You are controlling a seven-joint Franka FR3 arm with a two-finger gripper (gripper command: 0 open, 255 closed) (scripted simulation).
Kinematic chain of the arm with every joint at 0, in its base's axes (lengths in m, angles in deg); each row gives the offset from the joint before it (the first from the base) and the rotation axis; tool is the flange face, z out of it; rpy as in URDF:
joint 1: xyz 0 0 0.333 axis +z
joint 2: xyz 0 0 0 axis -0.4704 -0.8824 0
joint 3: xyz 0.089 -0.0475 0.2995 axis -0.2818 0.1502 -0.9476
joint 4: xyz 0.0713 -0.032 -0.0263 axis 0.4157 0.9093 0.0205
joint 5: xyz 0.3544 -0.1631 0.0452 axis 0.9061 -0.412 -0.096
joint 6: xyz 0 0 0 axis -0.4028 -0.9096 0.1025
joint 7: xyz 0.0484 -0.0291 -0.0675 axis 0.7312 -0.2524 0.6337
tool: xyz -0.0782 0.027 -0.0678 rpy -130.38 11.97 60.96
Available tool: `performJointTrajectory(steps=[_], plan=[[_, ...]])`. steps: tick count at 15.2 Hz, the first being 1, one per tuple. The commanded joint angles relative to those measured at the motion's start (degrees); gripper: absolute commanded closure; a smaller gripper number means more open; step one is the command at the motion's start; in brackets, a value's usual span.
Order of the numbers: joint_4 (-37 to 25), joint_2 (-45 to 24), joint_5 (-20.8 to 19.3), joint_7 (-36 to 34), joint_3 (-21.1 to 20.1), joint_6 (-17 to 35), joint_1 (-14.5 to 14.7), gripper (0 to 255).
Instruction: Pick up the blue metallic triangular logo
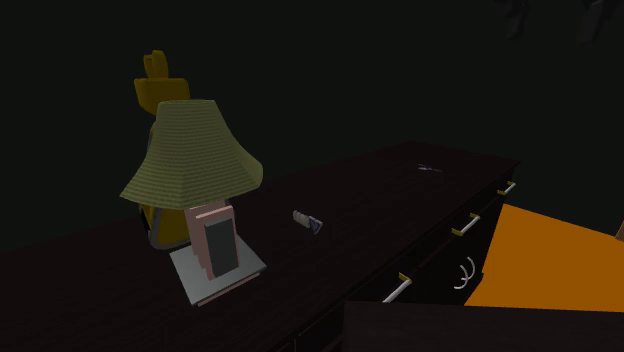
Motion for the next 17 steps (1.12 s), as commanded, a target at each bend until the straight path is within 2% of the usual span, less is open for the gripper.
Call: performJointTrajectory(steps=[1,9,17], plan=[[0.0,0.0,0.0,0.0,0.0,0.0,0.0,0],[8.8,-5.9,2.1,2.9,-2.5,18.0,3.6,0],[12.5,-17.2,4.0,5.9,-5.3,36.5,7.3,0]])
